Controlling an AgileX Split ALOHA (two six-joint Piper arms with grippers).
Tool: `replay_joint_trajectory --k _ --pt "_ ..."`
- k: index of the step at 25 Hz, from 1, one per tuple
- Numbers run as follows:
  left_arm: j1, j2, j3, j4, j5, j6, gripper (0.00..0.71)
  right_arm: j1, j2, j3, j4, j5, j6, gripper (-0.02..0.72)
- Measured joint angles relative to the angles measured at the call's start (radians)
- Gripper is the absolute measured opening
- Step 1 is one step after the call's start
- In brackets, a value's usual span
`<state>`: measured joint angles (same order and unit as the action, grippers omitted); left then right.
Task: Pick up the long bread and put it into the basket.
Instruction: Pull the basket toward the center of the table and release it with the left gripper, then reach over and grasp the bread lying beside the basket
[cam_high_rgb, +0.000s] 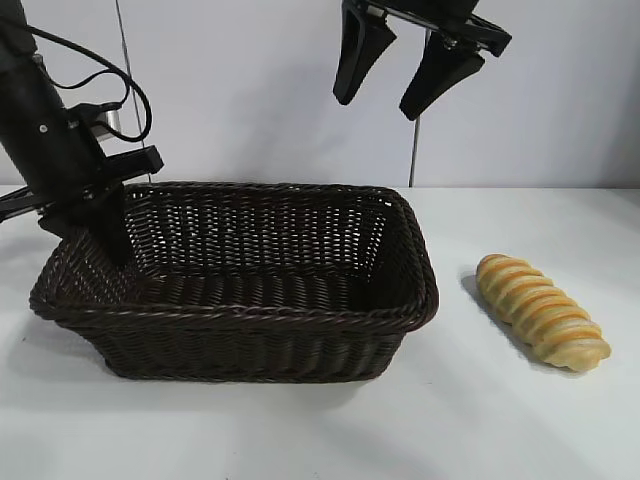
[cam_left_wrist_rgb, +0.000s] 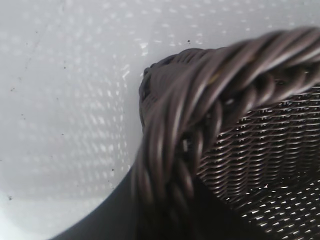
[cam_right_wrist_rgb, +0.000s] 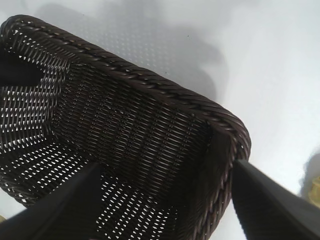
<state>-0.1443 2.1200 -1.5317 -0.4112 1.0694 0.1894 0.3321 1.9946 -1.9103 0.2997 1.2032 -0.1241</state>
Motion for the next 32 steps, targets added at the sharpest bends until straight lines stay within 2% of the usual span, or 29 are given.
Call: replay_joint_trajectory --k 3,6,21,29,32 --pt "0.000 0.000 0.000 0.000 0.000 0.000 0.525 0.000 0.000 0.000 0.000 0.000 0.000 0.526" --pt "0.000 -0.004 -0.001 0.002 0.009 0.000 0.570 0.000 0.000 0.000 0.000 0.000 0.000 0.526" --pt "0.000 -0.223 -0.033 0.025 0.088 -0.002 0.586 0.000 0.000 0.000 0.000 0.000 0.000 0.526" --pt "0.000 -0.277 -0.035 -0.152 0.088 -0.042 0.586 0.000 0.000 0.000 0.001 0.000 0.000 0.526" --pt "-0.002 -0.277 -0.035 -0.183 0.071 -0.042 0.586 0.000 0.000 0.000 0.001 0.000 0.000 0.526"
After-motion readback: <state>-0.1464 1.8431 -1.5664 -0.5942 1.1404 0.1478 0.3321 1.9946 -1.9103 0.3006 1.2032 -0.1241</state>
